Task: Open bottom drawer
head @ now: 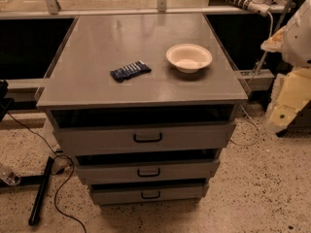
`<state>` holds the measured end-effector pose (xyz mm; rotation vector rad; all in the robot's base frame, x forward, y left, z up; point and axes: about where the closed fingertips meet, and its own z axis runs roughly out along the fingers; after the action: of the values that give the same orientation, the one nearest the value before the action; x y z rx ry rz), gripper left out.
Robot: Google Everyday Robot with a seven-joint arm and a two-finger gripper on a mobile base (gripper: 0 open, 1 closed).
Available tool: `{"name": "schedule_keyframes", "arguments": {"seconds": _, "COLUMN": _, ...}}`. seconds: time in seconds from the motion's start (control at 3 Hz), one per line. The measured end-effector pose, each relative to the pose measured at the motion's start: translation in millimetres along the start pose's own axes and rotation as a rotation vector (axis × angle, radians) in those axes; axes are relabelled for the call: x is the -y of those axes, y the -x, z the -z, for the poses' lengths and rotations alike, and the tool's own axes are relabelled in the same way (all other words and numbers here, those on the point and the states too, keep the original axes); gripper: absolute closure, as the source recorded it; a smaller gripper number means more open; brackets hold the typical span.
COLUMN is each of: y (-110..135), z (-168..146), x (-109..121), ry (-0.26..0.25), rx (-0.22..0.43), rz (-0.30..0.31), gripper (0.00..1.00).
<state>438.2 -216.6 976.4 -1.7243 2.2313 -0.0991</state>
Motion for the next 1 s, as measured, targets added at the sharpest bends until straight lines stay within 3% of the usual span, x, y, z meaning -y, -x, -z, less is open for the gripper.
{"name": "schedule_keyframes", "arguments": {"seconds": 0.33, "y": 2, "z": 0, "x": -4, "ry": -0.016, "rx": -0.001, "rz": 0.009, "gripper": 0.00}}
{"name": "schedule_keyframes", "arguments": {"seconds": 1.0, "y": -2, "z": -25, "x": -52, "ry": -0.044, "rx": 0.072, "rz": 0.110, "gripper": 0.00}}
